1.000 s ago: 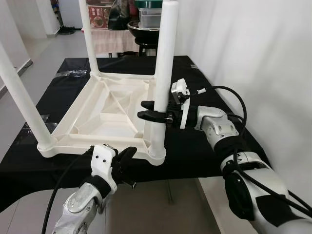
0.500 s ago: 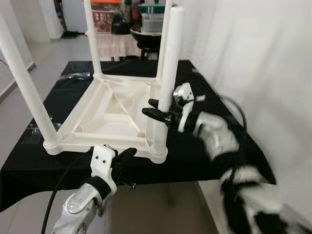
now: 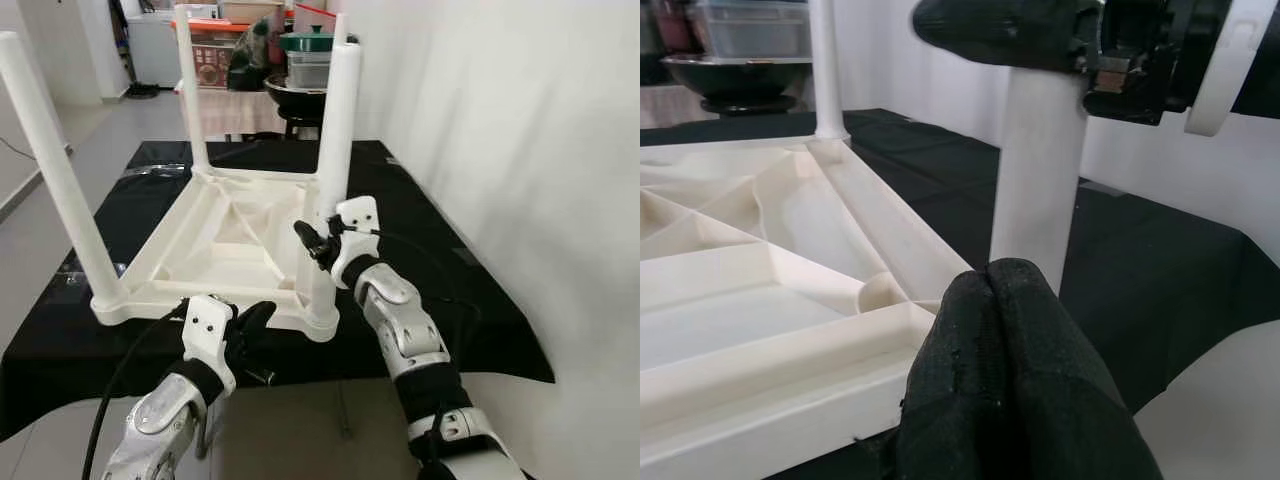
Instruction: Building children table
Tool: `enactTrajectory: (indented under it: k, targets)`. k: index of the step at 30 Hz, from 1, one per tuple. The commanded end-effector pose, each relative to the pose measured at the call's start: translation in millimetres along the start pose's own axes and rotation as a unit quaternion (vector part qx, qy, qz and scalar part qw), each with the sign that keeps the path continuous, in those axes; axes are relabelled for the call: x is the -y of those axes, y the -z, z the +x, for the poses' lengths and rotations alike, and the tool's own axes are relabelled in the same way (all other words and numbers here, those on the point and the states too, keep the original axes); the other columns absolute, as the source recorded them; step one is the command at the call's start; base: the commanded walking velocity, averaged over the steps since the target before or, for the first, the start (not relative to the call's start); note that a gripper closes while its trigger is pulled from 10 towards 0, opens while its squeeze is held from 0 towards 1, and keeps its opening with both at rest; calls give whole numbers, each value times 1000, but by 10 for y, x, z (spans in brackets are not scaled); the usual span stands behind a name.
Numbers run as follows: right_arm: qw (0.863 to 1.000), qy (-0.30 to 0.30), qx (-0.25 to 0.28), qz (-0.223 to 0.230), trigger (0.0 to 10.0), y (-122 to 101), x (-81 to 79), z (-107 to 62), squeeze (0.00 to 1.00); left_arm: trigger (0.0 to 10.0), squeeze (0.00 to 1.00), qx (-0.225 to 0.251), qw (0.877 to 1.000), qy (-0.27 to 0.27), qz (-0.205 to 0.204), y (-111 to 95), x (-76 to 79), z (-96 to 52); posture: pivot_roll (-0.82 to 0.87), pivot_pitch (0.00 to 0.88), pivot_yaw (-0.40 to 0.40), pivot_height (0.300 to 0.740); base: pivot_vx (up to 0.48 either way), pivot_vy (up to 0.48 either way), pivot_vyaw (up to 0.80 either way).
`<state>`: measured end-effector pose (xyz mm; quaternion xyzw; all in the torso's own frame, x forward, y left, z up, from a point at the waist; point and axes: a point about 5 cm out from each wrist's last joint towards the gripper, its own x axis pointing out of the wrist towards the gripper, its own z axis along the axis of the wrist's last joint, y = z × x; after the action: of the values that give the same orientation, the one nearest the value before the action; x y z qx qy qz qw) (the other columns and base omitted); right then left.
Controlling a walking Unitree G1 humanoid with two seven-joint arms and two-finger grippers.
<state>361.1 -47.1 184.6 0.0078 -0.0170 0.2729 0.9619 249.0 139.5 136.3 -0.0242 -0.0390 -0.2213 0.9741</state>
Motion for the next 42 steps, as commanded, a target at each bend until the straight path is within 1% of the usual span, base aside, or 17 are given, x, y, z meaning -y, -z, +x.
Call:
enactTrajectory:
  k: [1, 4, 5, 7, 8, 9, 10, 11, 12, 13, 17, 26, 29, 30, 33, 41, 42]
  targets:
    - [999, -41, -15, 32, 10000, 20, -190, 70, 1000, 10000, 0, 0, 1000, -2, 4, 6, 7, 21, 46, 0, -65, 740, 0, 0, 0]
    - [998, -58, 1, 37, 10000, -66, -160, 95, 1000, 10000, 0, -1, 1000, -1, 4, 7, 10, 25, 47, 0, -67, 740, 0, 0, 0]
    - [991, -125, 22, 31, 10000, -190, -145, 114, 675, 10000, 0, -1, 1000, 1, 4, 9, 16, 29, 46, 0, -66, 740, 0, 0, 0]
    - [984, -171, 35, 24, 10000, -269, -137, 117, 675, 10000, 0, -1, 1000, 2, 3, 10, 18, 31, 46, 0, -66, 740, 0, 0, 0]
    - [973, -225, 40, 17, 10000, -331, -114, 115, 0, 10000, 0, -1, 1000, 3, 3, 11, 24, 33, 47, 0, -73, 740, 0, 0, 0]
    - [973, -225, 40, 17, 10000, -331, -114, 115, 0, 10000, 0, -1, 1000, 3, 3, 11, 24, 33, 47, 0, -73, 740, 0, 0, 0]
    - [957, -288, 26, 4, 10000, -340, -104, 103, 0, 10000, 0, -1, 1000, 3, 2, 13, 35, 32, 53, 0, -85, 740, 0, 0, 0]
    - [957, -288, 26, 4, 10000, -340, -104, 103, 0, 10000, 0, -1, 1000, 3, 2, 13, 35, 32, 53, 0, -85, 740, 0, 0, 0]
    - [941, -337, 10, -10, 10000, -321, -106, 89, 0, 10000, 0, -1, 1000, 4, 1, 17, 46, 29, 55, 0, -89, 740, 0, 0, 0]
    - [941, -337, 10, -10, 10000, -321, -106, 89, 0, 10000, 0, -1, 1000, 4, 1, 17, 46, 29, 55, 0, -89, 740, 0, 0, 0]
    - [914, -402, -47, -21, 10000, -193, -104, 90, 0, 10000, 0, -5, 1000, 5, 1, 36, 75, 8, 54, 0, -104, 740, 0, 0, 0]
    - [909, -401, -114, -18, 10000, 36, -131, 94, 0, 10000, 0, -16, 1000, 7, 5, 78, 98, -42, 33, 4, -131, 740, 0, 0, 0]
    - [920, -372, -124, -16, 10000, 93, -91, 94, 0, 10000, 0, -19, 1000, 9, 4, 89, 105, -53, 39, 3, -170, 740, 0, 0, 0]
    - [927, -357, -117, -5, 0, 95, -35, 86, 0, 10000, 0, -20, 1000, 10, 5, 86, 108, -50, 49, 9, -153, 740, 0, 0, 0]
    - [927, -357, -117, -5, 0, 95, -35, 86, 0, 10000, 0, -20, 1000, 10, 5, 86, 108, -50, 49, 9, -153, 740, 0, 0, 0]
    - [947, -313, -75, 0, 0, 142, 111, 7, 0, 10000, 0, -16, 1000, 8, 5, 48, 91, -65, 73, 8, -115, 740, 0, 0, 0]
    - [957, -285, -63, -1, 0, 171, 114, 5, 0, 10000, 0, -16, 1000, 7, 5, 41, 88, -73, 81, 7, -110, 740, 0, 0, 0]
